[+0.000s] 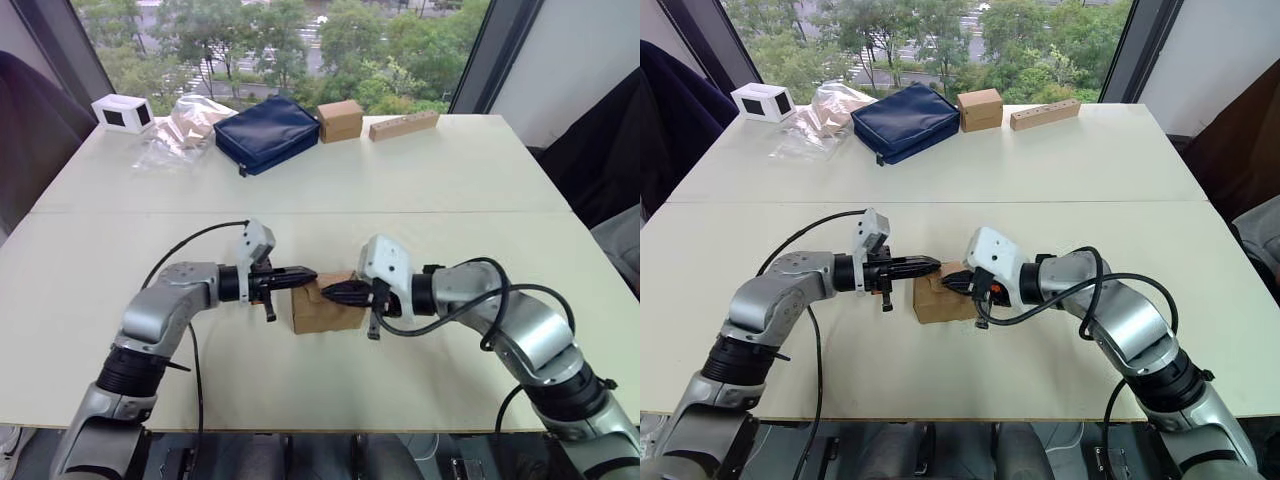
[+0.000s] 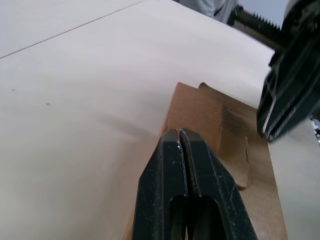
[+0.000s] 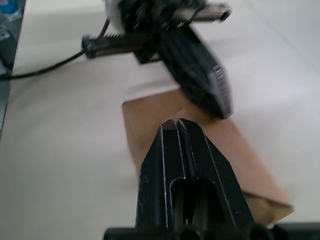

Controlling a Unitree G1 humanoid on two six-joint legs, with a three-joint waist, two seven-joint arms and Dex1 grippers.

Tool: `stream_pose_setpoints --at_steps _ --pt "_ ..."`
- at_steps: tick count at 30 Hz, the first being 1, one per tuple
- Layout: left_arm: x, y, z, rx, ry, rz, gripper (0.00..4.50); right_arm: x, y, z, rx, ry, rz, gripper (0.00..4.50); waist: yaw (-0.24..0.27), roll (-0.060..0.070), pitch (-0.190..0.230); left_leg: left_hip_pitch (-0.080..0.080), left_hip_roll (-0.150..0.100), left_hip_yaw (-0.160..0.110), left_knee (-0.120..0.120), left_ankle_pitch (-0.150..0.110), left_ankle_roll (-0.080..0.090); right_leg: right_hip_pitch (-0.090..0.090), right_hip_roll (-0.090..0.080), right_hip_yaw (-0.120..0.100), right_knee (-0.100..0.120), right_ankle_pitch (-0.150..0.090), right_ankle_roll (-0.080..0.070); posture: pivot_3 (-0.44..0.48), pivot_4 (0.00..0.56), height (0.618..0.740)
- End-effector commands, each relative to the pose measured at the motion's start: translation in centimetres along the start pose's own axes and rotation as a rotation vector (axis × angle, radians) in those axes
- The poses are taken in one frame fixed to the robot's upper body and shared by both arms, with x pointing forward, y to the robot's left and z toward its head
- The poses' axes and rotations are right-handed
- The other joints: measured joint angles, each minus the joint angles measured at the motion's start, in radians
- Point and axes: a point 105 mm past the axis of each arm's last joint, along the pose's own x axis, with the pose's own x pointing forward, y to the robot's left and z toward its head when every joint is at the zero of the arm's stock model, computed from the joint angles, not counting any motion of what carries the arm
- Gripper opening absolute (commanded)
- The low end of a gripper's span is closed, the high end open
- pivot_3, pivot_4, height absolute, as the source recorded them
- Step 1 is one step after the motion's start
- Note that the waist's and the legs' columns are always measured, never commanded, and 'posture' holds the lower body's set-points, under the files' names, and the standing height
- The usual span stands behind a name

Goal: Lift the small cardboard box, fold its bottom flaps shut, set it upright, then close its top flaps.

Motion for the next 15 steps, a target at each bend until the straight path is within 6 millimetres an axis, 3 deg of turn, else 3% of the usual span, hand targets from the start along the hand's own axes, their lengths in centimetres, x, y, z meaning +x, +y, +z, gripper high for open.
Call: stream_pose_setpoints --at_steps 1,15 --pt "-0.2 0.1 0.2 0.005 -0.016 0.006 0.03 0.1 0.1 0.5 -0.051 -0.004 -0.002 0.0 -0.001 0.0 0.0 0.0 0.0 0.0 0.0 0.0 0.0 0.0 0.0 0.0 0.0 0.0 0.0 0.0 0.15 0.74" --pt "-0.3 0.0 0.1 -0.028 -0.037 0.012 0.03 0.4 -2.1 -1.3 -0.103 0.089 -0.094 0.0 0.0 0.0 0.0 0.0 0.0 0.0 0.0 0.0 0.0 0.0 0.0 0.0 0.0 0.0 0.0 0.0 0.15 0.74"
